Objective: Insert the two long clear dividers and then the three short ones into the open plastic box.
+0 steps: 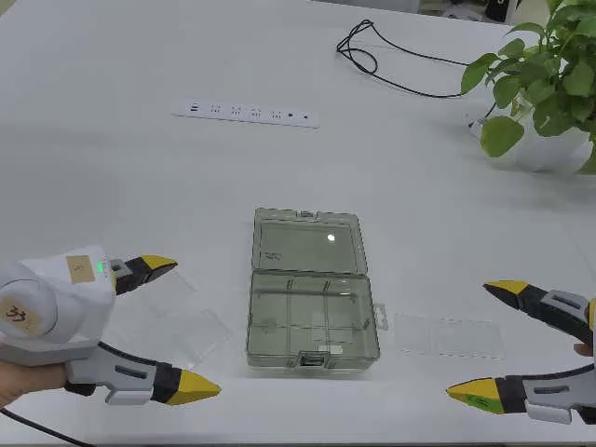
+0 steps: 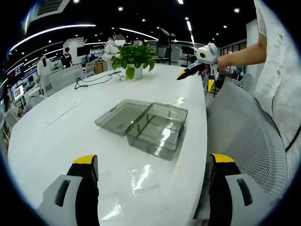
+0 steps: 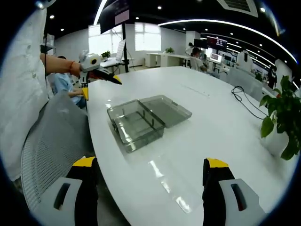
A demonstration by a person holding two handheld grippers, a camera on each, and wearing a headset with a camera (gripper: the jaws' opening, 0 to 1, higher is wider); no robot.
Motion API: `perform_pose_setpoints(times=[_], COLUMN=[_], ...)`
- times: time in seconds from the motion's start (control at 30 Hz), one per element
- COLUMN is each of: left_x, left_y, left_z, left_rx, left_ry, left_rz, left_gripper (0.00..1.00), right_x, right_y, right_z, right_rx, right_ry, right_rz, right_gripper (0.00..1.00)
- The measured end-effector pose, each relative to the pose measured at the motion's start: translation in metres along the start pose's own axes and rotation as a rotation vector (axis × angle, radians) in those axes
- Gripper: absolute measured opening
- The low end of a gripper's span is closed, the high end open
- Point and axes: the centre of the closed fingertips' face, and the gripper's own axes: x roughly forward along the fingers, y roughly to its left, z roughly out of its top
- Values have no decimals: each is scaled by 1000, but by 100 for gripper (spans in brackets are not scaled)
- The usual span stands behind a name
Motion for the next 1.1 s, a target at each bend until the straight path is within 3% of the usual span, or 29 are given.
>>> perform_pose_setpoints(times=[1.1], left_x=[3], left_y=[0], left_z=[-1], left_rx=[1], left_ry=[7], left_rz=[-2], left_gripper=[100], right_x=[2], right_y=[-1], right_z=[1], right_rx=[3], right_ry=[-1], right_rz=[-2], right_gripper=[92])
